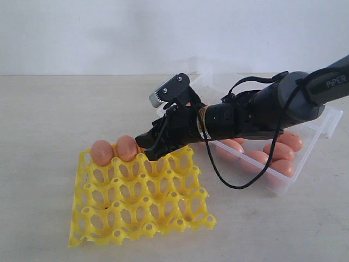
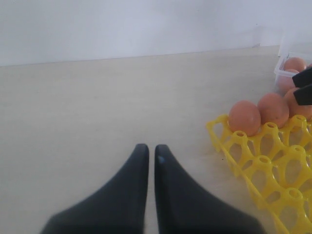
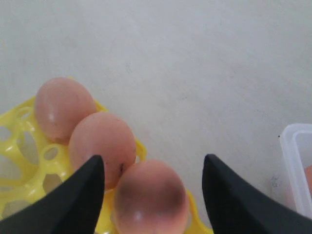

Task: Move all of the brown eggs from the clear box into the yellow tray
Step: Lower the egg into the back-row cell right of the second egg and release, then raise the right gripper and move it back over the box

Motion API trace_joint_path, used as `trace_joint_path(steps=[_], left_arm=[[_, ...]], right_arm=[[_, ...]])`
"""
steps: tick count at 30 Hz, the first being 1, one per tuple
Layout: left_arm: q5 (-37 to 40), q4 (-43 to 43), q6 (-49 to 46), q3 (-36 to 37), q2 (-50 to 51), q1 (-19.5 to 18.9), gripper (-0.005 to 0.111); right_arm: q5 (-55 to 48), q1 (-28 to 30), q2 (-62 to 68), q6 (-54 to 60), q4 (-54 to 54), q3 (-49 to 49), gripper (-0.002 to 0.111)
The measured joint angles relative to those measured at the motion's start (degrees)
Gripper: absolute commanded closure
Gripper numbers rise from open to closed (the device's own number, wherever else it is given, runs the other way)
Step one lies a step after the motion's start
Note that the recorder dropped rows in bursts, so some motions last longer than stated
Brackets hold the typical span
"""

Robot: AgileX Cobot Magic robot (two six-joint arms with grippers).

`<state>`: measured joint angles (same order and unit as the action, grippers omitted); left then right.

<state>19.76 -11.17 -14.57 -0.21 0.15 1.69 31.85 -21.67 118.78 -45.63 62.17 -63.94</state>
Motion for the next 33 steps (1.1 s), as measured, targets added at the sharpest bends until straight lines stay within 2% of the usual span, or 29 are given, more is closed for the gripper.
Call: trace_joint_path(steps=[4,6,7,8,9,10,12,13,15,16,17,20,27,33], left_arm=[[0.00,0.00,0.00,0.00,0.00,0.00,0.103],[0.00,0.00,0.00,0.00,0.00,0.00,0.103],[0.00,0.00,0.00,0.00,0.00,0.00,0.103],[0.00,0.00,0.00,0.00,0.00,0.00,0.103],[0.00,0.00,0.00,0.00,0.00,0.00,0.103],[0.00,0.00,0.00,0.00,0.00,0.00,0.103],[0.00,0.00,0.00,0.00,0.00,0.00,0.103],[0.00,0.00,0.00,0.00,0.00,0.00,0.103],[0.00,0.00,0.00,0.00,0.00,0.00,0.103],[0.00,0.00,0.00,0.00,0.00,0.00,0.103],[0.00,0.00,0.00,0.00,0.00,0.00,0.103],[0.00,0.00,0.00,0.00,0.00,0.00,0.103],[0.00,0.00,0.00,0.00,0.00,0.00,0.103],[0.00,0.00,0.00,0.00,0.00,0.00,0.103]], right_arm=[[0.00,0.00,0.00,0.00,0.22,0.00,0.055],[0.00,0.00,-0.12,0.00,-0.64,0.00,0.064],[-0.27,0.00,-0.47,0.00,-1.45,0.00,0.081],[-1.65,-0.07,-1.80,0.00,-3.38,0.00,0.102],[-4.73,-0.07,-4.14,0.00,-5.74,0.00,0.108],[-8.42,-0.07,-5.75,0.47,-6.87,0.00,0.107],[-22.96,-0.07,-10.46,1.20,-8.68,-1.58,0.107],[-34.29,-0.07,-12.18,2.04,-8.89,-3.28,0.105],[-56.17,-0.07,-12.92,8.94,-9.05,-7.19,0.094],[-62.15,-0.07,-12.65,14.12,-10.40,-8.87,0.085],[-70.55,0.03,-11.31,23.20,-14.28,-11.64,0.080],[-79.07,1.16,-7.90,33.67,-22.41,-16.91,0.073],[-96.40,5.14,0.83,52.26,-39.52,-31.34,0.073],[-94.77,5.53,2.36,66.53,-50.92,-34.81,0.073]])
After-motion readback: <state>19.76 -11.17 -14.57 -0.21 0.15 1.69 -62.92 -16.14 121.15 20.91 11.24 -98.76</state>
